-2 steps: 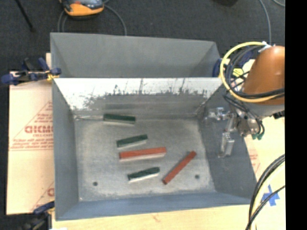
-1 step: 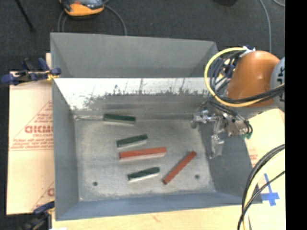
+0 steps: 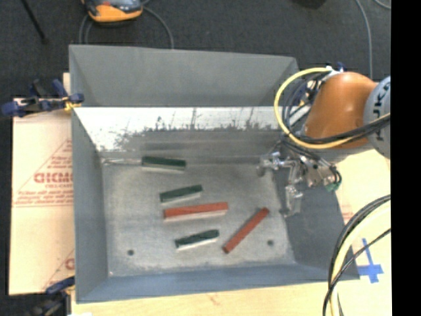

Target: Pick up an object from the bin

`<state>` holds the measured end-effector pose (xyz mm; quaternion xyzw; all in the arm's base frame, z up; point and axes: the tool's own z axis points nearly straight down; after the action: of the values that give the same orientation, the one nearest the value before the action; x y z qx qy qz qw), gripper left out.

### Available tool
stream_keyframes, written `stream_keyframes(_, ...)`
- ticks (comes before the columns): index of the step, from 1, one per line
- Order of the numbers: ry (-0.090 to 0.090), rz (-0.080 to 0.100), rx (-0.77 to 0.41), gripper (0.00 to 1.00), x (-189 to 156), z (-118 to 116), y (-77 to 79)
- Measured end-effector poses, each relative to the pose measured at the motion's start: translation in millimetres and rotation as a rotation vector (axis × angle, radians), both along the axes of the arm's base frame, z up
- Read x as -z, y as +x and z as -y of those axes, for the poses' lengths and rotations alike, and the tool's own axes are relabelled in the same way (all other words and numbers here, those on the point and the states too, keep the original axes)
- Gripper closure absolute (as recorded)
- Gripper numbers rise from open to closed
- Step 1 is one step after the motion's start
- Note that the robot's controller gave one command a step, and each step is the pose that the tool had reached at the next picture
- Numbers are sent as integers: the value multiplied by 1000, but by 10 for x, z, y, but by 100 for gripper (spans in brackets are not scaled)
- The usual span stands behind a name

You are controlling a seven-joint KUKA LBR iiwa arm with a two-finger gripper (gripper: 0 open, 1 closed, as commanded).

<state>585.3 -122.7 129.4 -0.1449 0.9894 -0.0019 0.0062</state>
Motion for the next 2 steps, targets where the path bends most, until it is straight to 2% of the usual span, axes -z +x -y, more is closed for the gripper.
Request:
stream_keyframes(1, -5, -2, -369, 100, 562, 151, 226)
stream_keyframes(2, -2, -1, -369, 0, 561, 135, 229)
